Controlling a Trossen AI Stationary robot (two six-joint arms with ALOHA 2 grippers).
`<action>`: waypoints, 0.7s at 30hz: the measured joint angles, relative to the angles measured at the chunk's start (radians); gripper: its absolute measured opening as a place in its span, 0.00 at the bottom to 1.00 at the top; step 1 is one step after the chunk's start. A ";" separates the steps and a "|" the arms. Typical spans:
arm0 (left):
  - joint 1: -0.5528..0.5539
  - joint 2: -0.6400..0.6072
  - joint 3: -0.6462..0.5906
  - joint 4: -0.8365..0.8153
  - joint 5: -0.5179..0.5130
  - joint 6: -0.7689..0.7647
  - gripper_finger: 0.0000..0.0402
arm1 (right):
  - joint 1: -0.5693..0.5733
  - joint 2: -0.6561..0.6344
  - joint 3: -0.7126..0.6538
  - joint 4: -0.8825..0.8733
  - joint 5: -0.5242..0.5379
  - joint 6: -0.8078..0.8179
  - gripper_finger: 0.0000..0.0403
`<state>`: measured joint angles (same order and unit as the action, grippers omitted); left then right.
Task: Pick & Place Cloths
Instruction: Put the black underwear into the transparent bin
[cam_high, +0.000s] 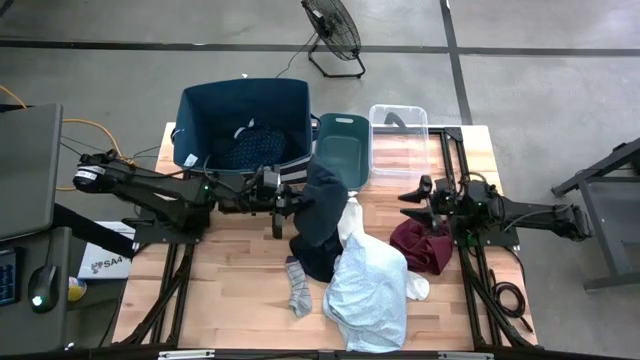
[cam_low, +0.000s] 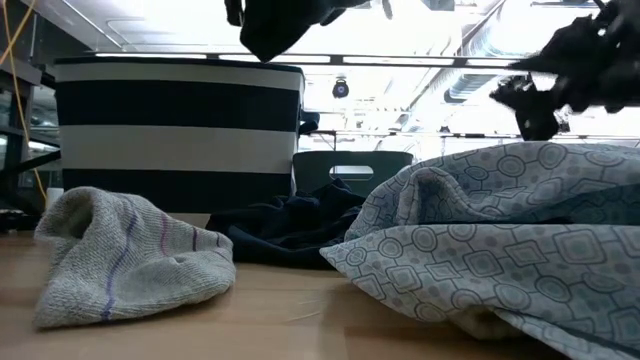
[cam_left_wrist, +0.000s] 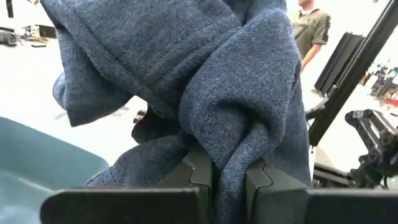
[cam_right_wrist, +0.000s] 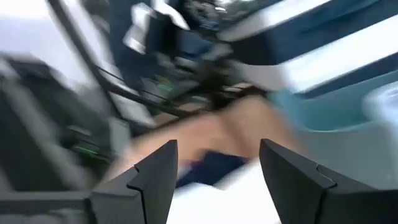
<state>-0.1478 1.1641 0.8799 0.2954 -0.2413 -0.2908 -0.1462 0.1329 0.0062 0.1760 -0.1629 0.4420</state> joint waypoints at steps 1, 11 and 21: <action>0.000 0.000 0.003 0.004 0.000 0.007 0.05 | 0.000 0.001 0.000 0.037 -0.027 0.052 0.54; -0.003 0.024 0.120 -0.055 -0.008 0.121 0.05 | 0.000 0.003 0.000 0.347 -0.065 0.331 0.54; -0.003 0.034 0.162 -0.110 -0.005 0.130 0.05 | 0.011 0.022 0.044 0.426 -0.022 0.476 0.54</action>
<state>-0.1505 1.1976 1.0424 0.1855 -0.2459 -0.1610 -0.1352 0.1546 0.0501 0.6018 -0.1849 0.9184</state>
